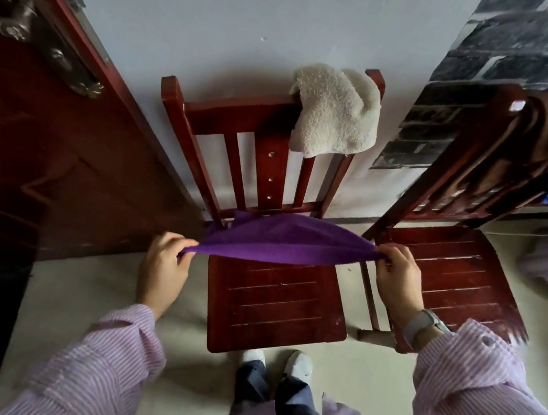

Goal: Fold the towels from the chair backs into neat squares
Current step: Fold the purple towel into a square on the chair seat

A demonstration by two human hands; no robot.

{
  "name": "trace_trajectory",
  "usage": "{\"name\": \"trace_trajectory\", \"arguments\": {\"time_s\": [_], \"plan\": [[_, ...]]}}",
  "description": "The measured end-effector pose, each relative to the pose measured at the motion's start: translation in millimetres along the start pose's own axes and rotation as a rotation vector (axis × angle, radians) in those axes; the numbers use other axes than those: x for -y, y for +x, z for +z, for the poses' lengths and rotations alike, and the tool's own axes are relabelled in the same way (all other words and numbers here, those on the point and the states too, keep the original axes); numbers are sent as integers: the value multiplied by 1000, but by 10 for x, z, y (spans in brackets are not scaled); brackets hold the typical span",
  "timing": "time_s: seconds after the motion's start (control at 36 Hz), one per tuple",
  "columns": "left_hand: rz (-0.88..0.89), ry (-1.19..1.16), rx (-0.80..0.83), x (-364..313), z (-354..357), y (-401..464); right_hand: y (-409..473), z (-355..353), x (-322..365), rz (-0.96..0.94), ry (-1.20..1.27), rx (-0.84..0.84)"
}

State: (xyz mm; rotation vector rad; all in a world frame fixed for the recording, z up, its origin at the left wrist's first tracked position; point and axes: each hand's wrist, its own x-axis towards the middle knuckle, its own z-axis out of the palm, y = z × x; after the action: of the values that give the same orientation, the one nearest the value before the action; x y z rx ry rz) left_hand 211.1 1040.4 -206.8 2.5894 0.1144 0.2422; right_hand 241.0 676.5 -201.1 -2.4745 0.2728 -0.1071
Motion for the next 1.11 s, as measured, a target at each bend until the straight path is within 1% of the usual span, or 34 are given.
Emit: {"name": "trace_trajectory", "arguments": {"time_s": [0.17,0.22,0.36,0.47,0.56,0.58,0.61,0.67,0.78,0.86,0.92,1.0,1.06,1.11], "plan": [[-134,106,317,421,559,-448,-367,583,-508,228,-17,300],[-162,118,398,545,752,-612,-522,762,-672,285,-31,383],[-240,103,653,850,1218,-1021,-928,1169,-1067,313,-138,529],[-245,103,867,1087,1500,-1266,-1204,1411,-1372,378,-215,631],[-251,102,1067,1261,1674,-1295,-1265,1540,-1485,423,-254,721],[-258,103,1105,1314,1740,-1279,-1256,1584,-1507,428,-267,755],[-265,98,1102,1352,1805,-1245,-1229,1632,-1529,427,-278,781],[-272,74,1008,1421,1964,-1134,-1132,1738,-1562,416,-277,776],[-284,38,771,1413,2249,-729,-789,1983,-1566,377,-242,631],[-255,46,620,1285,2436,-355,-418,2146,-1511,362,-243,577],[-210,76,538,1227,2568,-102,-142,2256,-1473,285,-245,566],[-84,110,501,1214,2827,240,270,2417,-1446,163,-280,534],[0,154,542,1202,2995,420,503,2520,-1440,105,-332,521],[22,204,591,1182,3129,553,702,2609,-1454,76,-366,529]]}}
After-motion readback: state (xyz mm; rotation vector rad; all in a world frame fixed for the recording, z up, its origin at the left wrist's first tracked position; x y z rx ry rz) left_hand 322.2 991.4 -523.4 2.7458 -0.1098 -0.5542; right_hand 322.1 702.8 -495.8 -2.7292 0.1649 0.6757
